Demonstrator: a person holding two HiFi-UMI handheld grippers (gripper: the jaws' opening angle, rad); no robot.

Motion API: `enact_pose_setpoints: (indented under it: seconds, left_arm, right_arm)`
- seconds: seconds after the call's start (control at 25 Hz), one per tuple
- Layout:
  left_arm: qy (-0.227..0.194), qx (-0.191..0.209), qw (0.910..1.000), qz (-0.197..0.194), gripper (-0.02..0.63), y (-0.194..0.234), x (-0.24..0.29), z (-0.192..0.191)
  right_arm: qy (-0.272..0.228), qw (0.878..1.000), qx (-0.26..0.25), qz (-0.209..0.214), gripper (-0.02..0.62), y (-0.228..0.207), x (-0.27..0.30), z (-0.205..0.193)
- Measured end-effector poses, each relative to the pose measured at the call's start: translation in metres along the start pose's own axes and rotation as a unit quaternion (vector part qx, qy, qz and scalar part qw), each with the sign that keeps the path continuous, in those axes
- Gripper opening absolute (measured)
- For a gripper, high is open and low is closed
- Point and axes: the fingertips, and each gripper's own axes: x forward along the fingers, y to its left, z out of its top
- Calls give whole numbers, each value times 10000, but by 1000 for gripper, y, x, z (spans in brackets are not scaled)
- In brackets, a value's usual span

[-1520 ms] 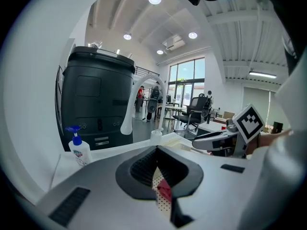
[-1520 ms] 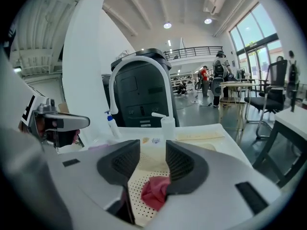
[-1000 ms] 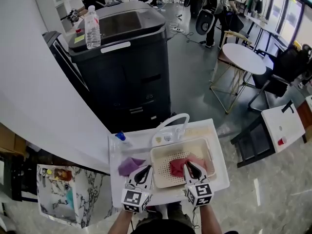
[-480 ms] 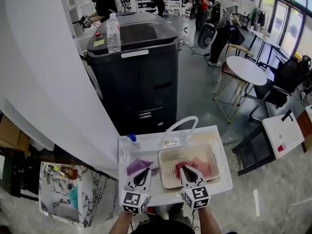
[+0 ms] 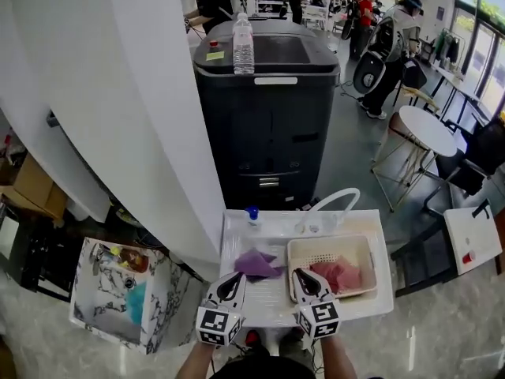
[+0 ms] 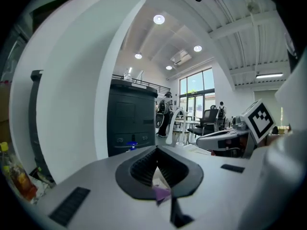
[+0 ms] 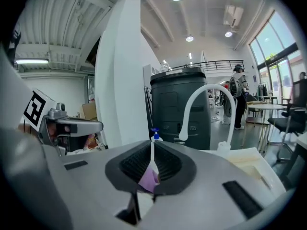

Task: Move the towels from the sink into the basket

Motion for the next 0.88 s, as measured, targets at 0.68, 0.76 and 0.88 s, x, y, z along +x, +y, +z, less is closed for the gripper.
enact_pose_setpoints:
  seconds: [0.68, 0.76, 0.88]
  left_arm:
    - [427, -479, 9963, 565, 3, 68, -29, -57]
    - [455, -537, 9960, 556, 3, 69, -22, -62]
    - [493, -631, 9954, 531, 3, 68, -11, -67]
  right_arm:
    - [624, 9963, -142, 582, 43, 60, 57, -40]
    - [728, 9954, -118, 611, 43, 56, 62, -47]
    - [886, 9939, -89, 649, 43, 48, 70, -60]
